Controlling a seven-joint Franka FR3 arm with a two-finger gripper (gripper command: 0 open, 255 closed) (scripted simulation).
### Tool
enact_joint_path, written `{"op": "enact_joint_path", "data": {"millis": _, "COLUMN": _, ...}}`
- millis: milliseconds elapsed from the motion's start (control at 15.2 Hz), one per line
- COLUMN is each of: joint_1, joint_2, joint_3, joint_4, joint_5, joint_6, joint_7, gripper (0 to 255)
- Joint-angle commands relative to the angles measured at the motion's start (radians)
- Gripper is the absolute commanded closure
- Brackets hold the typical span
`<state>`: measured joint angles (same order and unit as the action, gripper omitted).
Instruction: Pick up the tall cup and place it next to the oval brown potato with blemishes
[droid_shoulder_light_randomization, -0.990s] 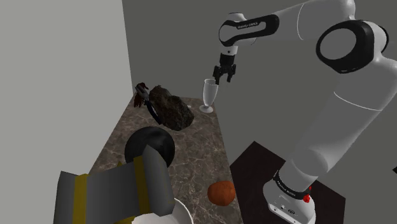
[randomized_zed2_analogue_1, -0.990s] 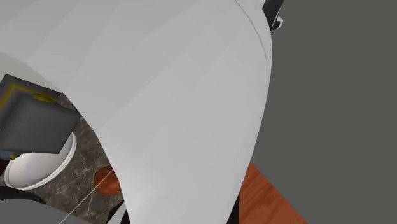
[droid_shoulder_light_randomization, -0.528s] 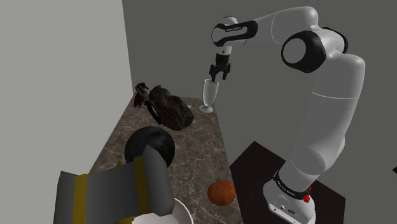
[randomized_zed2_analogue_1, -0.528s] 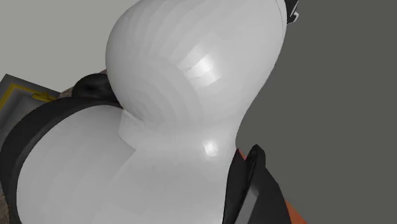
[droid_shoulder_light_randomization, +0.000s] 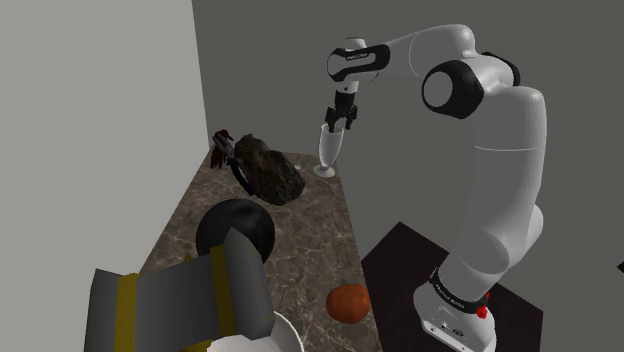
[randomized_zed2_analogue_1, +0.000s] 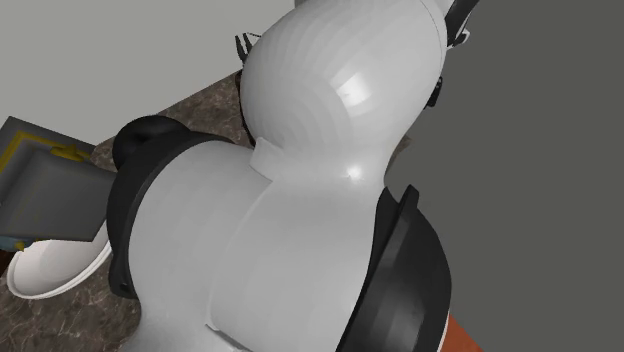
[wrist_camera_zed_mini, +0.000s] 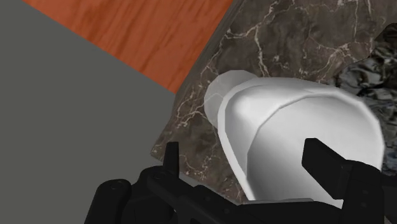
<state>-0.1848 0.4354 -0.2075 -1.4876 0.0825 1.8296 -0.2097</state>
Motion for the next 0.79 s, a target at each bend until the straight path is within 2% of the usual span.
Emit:
{"op": "enact_joint_path", "data": {"millis": 0, "joint_1": 0.001, "joint_2": 0.002, "joint_3": 0.001, "joint_4": -0.025, "joint_5": 0.001, "joint_6": 0.027, "joint_7": -0.001, "gripper": 0}}
{"op": "enact_joint_path", "data": {"millis": 594, "joint_1": 0.001, "joint_2": 0.003, "joint_3": 0.001, "joint_4": -0.031, "joint_5": 0.001, "joint_6": 0.034, "joint_7": -0.001, "gripper": 0}}
{"op": "enact_joint_path", "data": {"millis": 660, "joint_1": 0.001, "joint_2": 0.003, "joint_3": 0.001, "joint_4": -0.031, "joint_5": 0.001, "joint_6": 0.034, "joint_7": -0.001, "gripper": 255}}
{"op": "enact_joint_path", "data": {"millis": 726, "joint_1": 0.001, "joint_2": 0.003, "joint_3": 0.001, "joint_4": -0.031, "joint_5": 0.001, "joint_6": 0.034, "joint_7": -0.001, "gripper": 255}}
